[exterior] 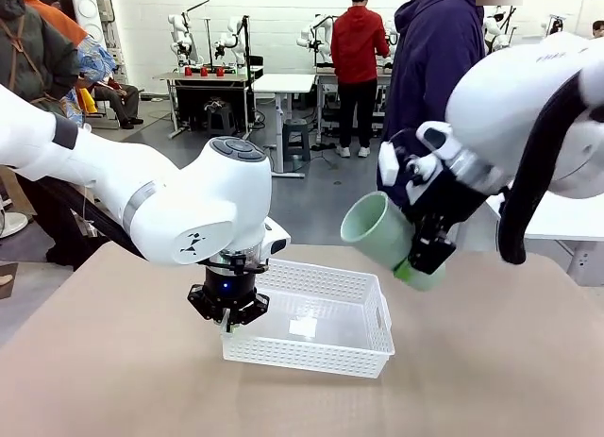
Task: Clean and organize the cups into the basket.
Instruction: Pick up the Organizing basket and move it to the center of the table, then pick up the Reusable plastic cup from the right side of the table and place it inside the Organizing basket.
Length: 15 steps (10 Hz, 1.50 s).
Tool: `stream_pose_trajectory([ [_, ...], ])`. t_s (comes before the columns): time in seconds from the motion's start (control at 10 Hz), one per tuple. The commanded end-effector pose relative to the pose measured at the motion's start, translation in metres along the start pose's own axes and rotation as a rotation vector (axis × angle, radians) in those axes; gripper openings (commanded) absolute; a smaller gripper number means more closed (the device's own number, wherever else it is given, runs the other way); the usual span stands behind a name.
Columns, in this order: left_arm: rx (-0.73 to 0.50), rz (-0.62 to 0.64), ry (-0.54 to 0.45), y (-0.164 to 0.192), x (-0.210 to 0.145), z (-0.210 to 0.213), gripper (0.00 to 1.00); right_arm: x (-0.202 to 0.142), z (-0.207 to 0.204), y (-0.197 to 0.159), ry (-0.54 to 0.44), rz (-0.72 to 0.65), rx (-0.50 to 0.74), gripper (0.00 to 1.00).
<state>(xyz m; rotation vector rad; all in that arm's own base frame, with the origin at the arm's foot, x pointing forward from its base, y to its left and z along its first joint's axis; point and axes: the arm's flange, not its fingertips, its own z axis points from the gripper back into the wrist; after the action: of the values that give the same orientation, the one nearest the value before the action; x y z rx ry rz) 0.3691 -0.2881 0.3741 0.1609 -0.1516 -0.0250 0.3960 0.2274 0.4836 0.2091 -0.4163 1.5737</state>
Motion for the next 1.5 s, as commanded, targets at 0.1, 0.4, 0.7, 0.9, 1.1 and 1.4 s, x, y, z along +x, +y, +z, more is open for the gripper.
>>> stream_pose_trajectory([
  [0.1,0.011,-0.005,0.000,-0.002,-0.003,-0.002,0.00,0.022,-0.012,-0.021,0.167,-0.030,0.097,0.83],
  [0.4,0.011,-0.005,0.000,-0.002,-0.003,-0.002,0.00,0.022,-0.012,-0.032,0.160,-0.052,0.199,0.83],
  [0.7,0.011,-0.005,0.000,-0.002,-0.003,-0.002,0.00,0.016,-0.026,-0.018,0.181,-0.032,0.121,0.83],
  [0.9,0.011,-0.005,0.000,-0.002,-0.003,-0.002,0.00,0.016,-0.026,-0.018,0.181,-0.032,0.121,0.83],
  [1.1,0.011,-0.005,0.000,-0.002,-0.003,-0.002,0.00,0.016,-0.026,-0.018,0.181,-0.032,0.121,0.83],
  [1.4,0.011,-0.005,0.000,-0.002,-0.003,-0.002,0.00,0.031,-0.049,-0.029,0.144,-0.021,0.156,0.83],
])
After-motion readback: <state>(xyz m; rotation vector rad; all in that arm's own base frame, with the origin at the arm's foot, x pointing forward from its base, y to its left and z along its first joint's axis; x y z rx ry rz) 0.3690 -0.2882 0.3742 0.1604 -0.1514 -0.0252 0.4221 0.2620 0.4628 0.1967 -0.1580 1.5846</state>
